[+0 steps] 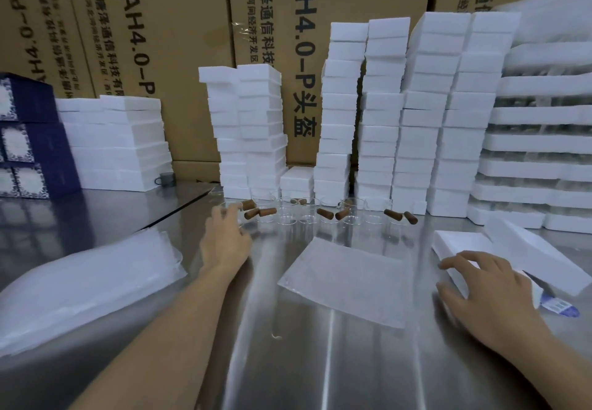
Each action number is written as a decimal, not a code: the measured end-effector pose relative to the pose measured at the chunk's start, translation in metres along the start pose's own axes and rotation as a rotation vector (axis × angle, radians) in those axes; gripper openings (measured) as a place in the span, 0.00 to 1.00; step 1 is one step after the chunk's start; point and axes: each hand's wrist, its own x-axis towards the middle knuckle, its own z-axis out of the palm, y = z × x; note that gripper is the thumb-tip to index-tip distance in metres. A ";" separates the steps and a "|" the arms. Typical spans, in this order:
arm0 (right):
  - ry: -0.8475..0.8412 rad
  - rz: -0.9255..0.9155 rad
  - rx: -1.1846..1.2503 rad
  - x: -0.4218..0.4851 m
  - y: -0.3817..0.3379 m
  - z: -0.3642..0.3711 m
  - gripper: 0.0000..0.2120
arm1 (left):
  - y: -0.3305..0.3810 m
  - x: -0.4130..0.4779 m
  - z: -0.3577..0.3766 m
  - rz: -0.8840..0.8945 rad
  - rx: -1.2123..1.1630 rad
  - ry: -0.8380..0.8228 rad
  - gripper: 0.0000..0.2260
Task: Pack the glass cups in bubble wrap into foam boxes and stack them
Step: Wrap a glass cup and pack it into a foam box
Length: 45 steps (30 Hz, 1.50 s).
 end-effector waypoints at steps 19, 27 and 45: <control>0.052 0.006 0.038 0.008 -0.008 0.010 0.15 | -0.021 0.032 0.011 -0.072 -0.112 0.218 0.04; 0.115 -0.111 0.081 0.000 -0.020 0.006 0.18 | 0.056 -0.037 -0.024 0.318 -0.536 0.288 0.12; 0.339 -0.290 0.359 -0.011 -0.049 -0.024 0.21 | 0.120 -0.103 -0.050 1.032 -0.505 0.068 0.32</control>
